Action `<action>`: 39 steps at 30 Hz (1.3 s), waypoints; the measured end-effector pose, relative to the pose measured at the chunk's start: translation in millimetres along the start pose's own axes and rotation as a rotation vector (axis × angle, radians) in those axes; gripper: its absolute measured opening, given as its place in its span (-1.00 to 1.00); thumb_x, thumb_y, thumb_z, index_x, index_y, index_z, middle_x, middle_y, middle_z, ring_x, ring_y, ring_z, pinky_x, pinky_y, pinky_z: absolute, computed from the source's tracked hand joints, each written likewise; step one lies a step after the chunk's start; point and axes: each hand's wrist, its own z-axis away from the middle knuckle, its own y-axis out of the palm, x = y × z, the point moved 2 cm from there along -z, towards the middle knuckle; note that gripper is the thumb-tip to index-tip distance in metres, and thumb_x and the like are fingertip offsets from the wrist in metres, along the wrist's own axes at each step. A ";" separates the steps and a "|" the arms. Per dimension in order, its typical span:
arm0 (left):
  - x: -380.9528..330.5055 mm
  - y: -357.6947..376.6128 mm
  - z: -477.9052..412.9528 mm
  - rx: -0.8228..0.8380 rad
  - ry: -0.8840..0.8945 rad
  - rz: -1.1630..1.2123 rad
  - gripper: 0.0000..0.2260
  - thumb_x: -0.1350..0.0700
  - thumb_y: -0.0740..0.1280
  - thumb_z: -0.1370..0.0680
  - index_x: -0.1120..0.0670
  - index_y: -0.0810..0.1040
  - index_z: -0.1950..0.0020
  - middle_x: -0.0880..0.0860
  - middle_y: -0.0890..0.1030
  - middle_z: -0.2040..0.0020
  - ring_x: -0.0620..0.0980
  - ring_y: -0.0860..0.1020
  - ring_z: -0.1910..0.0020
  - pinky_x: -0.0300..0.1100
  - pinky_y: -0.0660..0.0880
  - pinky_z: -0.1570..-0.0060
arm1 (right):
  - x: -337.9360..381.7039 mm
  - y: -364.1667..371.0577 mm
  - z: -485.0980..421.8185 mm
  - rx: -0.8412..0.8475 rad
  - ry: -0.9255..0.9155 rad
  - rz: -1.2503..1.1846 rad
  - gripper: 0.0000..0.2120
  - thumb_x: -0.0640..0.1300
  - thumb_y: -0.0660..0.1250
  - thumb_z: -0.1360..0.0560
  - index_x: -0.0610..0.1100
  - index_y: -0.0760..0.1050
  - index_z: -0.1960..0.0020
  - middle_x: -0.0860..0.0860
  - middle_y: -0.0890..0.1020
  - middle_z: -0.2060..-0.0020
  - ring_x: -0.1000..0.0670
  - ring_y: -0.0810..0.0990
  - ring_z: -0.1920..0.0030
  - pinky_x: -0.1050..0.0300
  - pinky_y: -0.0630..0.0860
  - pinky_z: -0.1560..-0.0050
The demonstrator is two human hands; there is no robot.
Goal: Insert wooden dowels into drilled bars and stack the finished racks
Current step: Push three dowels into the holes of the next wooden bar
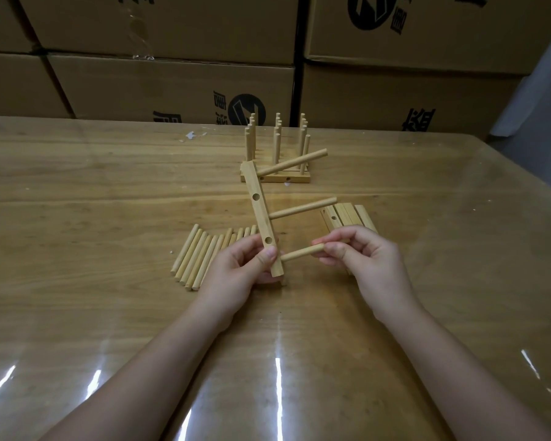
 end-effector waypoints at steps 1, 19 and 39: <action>-0.8 0.2 0.5 0.001 0.007 -0.007 -0.79 0.09 0.32 -0.45 0.15 0.60 -0.01 -0.05 0.66 0.17 -0.10 0.61 0.13 -0.21 0.59 0.16 | -0.5 0.3 0.1 -0.001 0.008 -0.003 -0.86 -0.44 0.28 -0.46 -0.27 0.57 0.14 -0.11 0.69 0.20 -0.04 0.68 0.14 0.24 0.59 0.17; -3.0 2.6 -0.8 -0.023 -0.007 0.002 -0.71 0.03 0.31 -0.45 0.19 0.59 -0.05 0.00 0.65 0.15 -0.09 0.63 0.16 -0.24 0.58 0.19 | -4.6 1.1 -5.6 0.047 -0.012 -0.045 -0.87 -0.26 0.30 -0.49 -0.15 0.52 -0.03 -0.04 0.69 0.12 -0.02 0.68 0.10 0.22 0.58 0.17; -9.8 8.9 4.9 0.077 -0.069 -0.027 -0.81 0.05 0.35 -0.49 0.09 0.62 -0.04 -0.05 0.60 0.24 -0.16 0.54 0.32 -0.29 0.53 0.32 | 1.7 -12.0 -12.0 -0.079 -0.051 -0.105 -0.80 -0.09 0.32 -0.41 -0.07 0.61 -0.01 -0.01 0.67 0.06 -0.07 0.68 0.12 0.21 0.59 0.21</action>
